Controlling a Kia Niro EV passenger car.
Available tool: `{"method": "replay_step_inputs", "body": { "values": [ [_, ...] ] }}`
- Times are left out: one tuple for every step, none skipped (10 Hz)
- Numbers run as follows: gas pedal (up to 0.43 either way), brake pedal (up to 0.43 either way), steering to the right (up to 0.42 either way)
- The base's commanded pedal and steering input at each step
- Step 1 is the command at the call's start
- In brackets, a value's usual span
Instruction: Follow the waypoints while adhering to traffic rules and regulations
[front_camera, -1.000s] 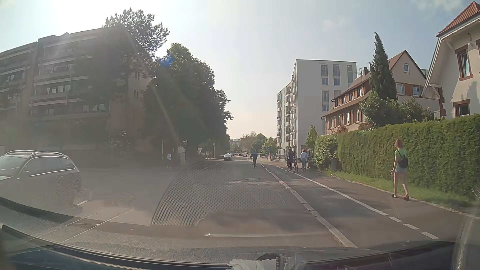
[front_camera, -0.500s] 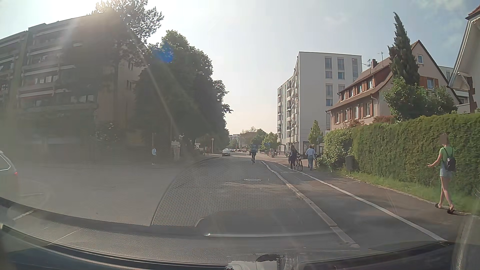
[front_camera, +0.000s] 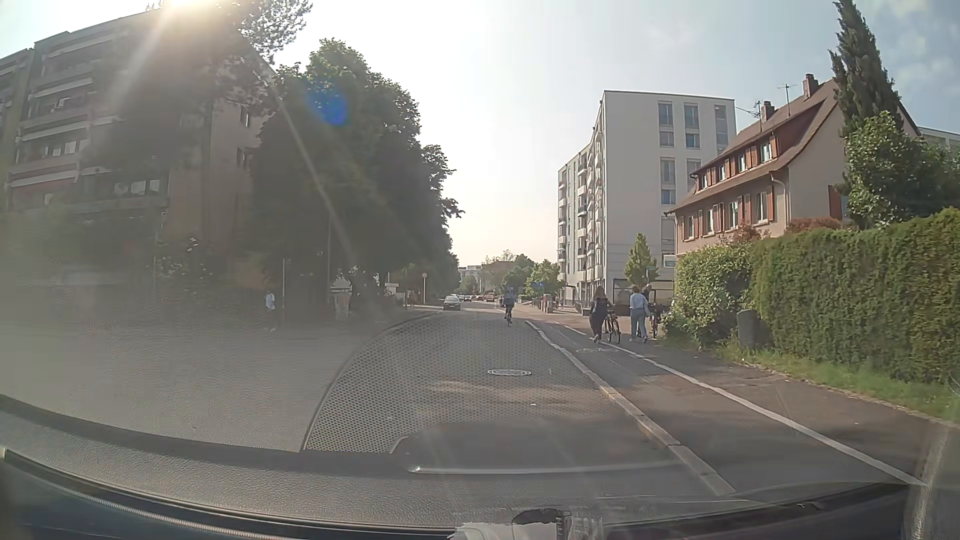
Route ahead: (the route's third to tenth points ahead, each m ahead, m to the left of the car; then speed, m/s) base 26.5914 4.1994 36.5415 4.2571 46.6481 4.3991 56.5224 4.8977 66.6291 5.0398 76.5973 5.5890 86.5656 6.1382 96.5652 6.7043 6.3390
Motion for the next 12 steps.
{"method": "replay_step_inputs", "body": {
  "values": [
    [0.047, 0.0, -0.001],
    [0.047, 0.0, 0.0],
    [0.028, 0.0, 0.002],
    [0.028, 0.0, 0.002],
    [0.028, 0.0, 0.002],
    [0.028, 0.0, 0.002],
    [0.028, 0.0, 0.002],
    [0.028, 0.0, 0.002],
    [0.028, 0.0, 0.002],
    [0.028, 0.0, 0.002],
    [0.039, 0.0, 0.002],
    [0.039, 0.0, 0.002]
  ]
}}
